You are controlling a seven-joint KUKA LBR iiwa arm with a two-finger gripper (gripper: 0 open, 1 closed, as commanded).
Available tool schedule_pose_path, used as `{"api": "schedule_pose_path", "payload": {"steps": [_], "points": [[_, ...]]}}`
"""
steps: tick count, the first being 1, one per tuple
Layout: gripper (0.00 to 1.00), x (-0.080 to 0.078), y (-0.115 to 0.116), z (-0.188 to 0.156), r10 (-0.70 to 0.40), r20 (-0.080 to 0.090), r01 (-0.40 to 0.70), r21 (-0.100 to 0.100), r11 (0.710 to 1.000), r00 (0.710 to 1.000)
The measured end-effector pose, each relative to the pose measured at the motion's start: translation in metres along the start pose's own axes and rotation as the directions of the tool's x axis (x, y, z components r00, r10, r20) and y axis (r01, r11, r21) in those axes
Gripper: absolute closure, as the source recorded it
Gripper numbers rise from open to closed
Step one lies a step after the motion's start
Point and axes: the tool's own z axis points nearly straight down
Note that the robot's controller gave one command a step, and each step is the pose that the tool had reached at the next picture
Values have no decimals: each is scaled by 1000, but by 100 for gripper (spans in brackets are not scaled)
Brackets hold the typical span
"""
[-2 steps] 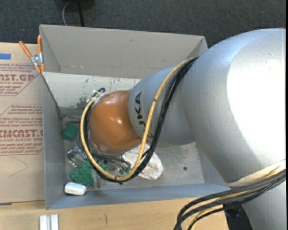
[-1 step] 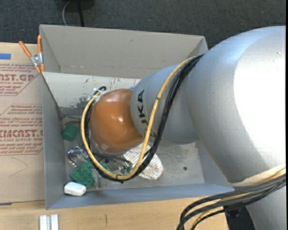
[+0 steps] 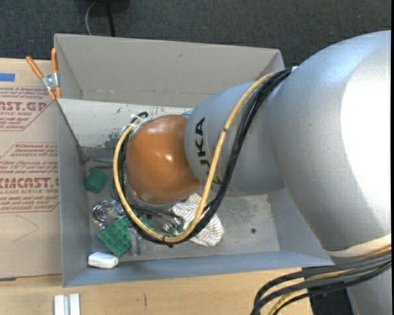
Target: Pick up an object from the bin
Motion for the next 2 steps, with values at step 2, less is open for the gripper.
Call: {"api": "schedule_pose_path", "payload": {"steps": [2], "points": [[100,-3,0,-36,0,9,0,1,1000,1000]]}}
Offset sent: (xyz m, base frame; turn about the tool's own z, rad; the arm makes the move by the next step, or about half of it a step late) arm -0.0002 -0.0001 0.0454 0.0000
